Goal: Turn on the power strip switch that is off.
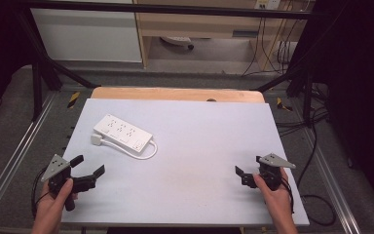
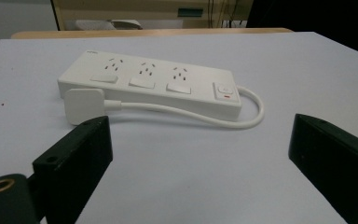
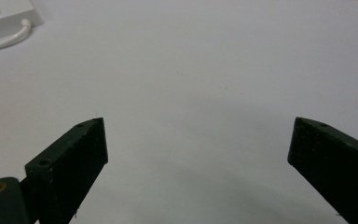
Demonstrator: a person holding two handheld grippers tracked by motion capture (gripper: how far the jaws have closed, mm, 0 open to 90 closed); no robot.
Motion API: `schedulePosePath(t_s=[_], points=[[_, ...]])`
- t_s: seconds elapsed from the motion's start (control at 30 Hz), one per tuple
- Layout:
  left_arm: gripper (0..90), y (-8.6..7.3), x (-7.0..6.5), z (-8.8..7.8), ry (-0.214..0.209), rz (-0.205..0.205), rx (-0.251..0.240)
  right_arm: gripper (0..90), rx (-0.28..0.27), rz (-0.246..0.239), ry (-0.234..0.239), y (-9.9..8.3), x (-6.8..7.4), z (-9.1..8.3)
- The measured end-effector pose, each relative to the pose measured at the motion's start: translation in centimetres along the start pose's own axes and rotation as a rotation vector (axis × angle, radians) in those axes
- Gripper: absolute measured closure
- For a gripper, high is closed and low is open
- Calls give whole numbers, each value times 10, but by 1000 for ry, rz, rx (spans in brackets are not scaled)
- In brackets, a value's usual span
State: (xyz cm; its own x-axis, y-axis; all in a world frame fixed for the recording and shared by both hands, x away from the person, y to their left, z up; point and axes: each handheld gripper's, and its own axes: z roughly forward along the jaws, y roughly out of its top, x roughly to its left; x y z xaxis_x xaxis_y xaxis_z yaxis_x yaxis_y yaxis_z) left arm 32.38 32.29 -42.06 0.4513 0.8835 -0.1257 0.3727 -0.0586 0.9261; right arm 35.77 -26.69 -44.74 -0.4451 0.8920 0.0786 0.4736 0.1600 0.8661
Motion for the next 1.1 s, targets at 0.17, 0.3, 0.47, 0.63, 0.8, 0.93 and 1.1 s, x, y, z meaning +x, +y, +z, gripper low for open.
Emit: schedulePosePath(t_s=[0.17,0.3,0.47,0.63,0.8,0.93,1.1], points=[[66,0,-1,1,3,-10,5,59,-8,-22,27,-1,3,0],[67,1,-2,-2,4,0,-2,67,-53,-49,40,1,7,-1],[63,3,-4,-4,1,-9,-25,57,-66,-57,46,1,10,-1],[76,8,-8,-1,2,-5,-31,57,-66,-72,50,2,15,1],[74,8,-13,0,-16,4,-25,48,-49,-111,55,4,25,0],[74,10,-15,-2,-17,23,-20,39,-51,-136,50,7,30,-2],[74,14,-17,-5,-11,28,-31,38,-51,-127,39,7,29,-3]])
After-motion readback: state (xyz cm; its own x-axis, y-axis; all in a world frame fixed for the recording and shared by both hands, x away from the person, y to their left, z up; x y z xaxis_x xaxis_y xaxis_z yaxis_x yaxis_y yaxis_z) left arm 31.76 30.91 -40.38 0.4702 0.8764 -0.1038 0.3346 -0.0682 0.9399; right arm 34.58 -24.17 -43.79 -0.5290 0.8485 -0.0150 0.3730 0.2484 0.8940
